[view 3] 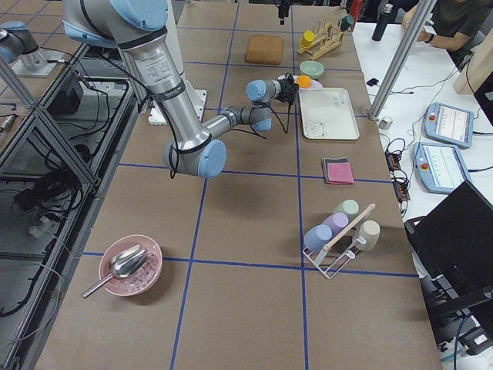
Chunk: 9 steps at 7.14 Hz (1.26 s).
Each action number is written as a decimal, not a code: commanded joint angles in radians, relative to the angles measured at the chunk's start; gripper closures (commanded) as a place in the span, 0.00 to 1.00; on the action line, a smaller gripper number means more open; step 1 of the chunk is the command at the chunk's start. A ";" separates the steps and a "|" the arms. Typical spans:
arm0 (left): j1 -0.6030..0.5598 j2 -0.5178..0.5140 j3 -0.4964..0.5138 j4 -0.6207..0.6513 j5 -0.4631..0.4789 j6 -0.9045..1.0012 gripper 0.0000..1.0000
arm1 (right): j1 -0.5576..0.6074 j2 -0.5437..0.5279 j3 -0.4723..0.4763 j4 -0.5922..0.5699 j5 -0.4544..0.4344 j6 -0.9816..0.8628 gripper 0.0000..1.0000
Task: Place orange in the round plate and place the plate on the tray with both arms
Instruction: 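Slide the plate with the right gripper onto the cream tray while the left arm withdraws, then push the plate farther onto the tray with the right gripper and release it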
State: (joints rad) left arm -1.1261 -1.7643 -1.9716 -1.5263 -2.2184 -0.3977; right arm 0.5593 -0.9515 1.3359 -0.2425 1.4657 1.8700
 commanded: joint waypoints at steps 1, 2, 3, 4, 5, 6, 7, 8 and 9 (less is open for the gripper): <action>-0.031 0.019 0.005 0.000 0.000 0.043 0.03 | 0.033 0.025 -0.015 -0.073 -0.083 0.066 1.00; -0.031 0.019 0.005 0.000 0.000 0.043 0.03 | 0.031 0.025 -0.038 -0.078 -0.125 0.072 1.00; -0.035 0.019 0.007 0.000 0.000 0.043 0.03 | 0.030 0.027 -0.069 -0.096 -0.151 0.072 1.00; -0.037 0.019 0.010 0.000 0.000 0.043 0.03 | 0.027 0.033 -0.076 -0.134 -0.188 0.096 1.00; -0.038 0.019 0.010 0.000 0.000 0.043 0.03 | 0.027 0.046 -0.089 -0.182 -0.217 0.109 1.00; -0.038 0.019 0.011 0.000 0.000 0.042 0.03 | 0.013 0.065 -0.102 -0.228 -0.243 0.109 1.00; -0.038 0.019 0.010 0.000 0.000 0.043 0.03 | -0.011 0.066 -0.106 -0.239 -0.275 0.110 1.00; -0.041 0.019 0.010 0.000 0.000 0.043 0.03 | -0.037 0.071 -0.106 -0.253 -0.304 0.110 1.00; -0.041 0.019 0.011 0.000 0.000 0.043 0.03 | -0.054 0.079 -0.106 -0.261 -0.327 0.110 1.00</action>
State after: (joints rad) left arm -1.1663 -1.7457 -1.9615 -1.5263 -2.2181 -0.3545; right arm 0.5286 -0.8810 1.2312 -0.4895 1.1695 1.9799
